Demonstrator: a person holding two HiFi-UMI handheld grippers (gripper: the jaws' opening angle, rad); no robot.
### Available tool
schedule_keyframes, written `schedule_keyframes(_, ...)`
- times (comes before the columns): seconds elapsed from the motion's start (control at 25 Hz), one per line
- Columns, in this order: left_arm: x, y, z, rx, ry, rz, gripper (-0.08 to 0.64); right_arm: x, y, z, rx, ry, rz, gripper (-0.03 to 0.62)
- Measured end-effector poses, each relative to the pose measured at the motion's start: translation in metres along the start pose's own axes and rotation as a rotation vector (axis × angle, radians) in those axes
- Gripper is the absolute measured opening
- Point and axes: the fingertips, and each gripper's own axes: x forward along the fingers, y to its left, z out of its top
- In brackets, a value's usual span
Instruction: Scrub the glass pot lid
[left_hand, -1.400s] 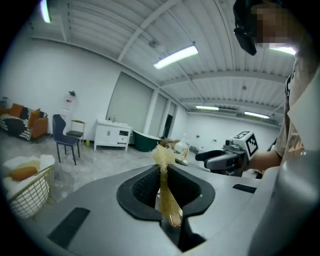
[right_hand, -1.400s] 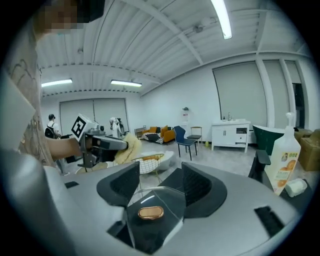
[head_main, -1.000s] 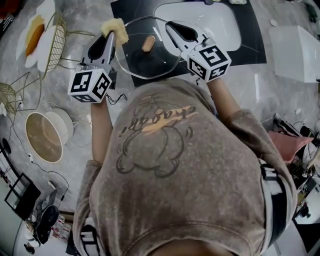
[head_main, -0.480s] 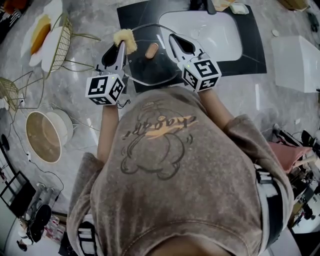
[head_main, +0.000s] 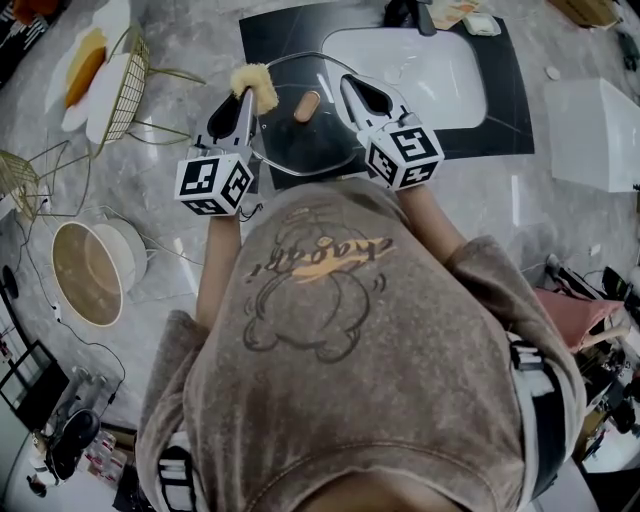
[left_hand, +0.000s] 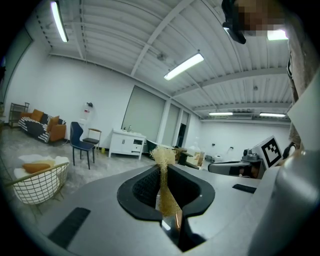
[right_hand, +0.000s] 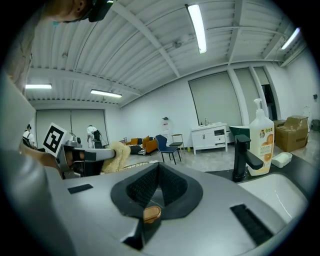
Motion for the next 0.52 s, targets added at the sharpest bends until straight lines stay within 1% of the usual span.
schedule_keyframes(0.16,-0.0010,0.0012,-0.0013,-0.007,-0.003,0.009,0.053,0.0000,0.0012,-0.0021,-0.003,0.004,0.007,-0.002)
schedule_keyframes(0.36,-0.0035,0.0006,-0.0018,-0.008,0.000,0.007,0.052,-0.0002,0.0025,-0.0019,0.018,0.004,0.003,-0.002)
schedule_keyframes(0.52,-0.0042,-0.0031,-0.0040,-0.010,0.003,0.007,0.053,-0.0005,0.0042,-0.0030,0.007,0.007,0.006,-0.002)
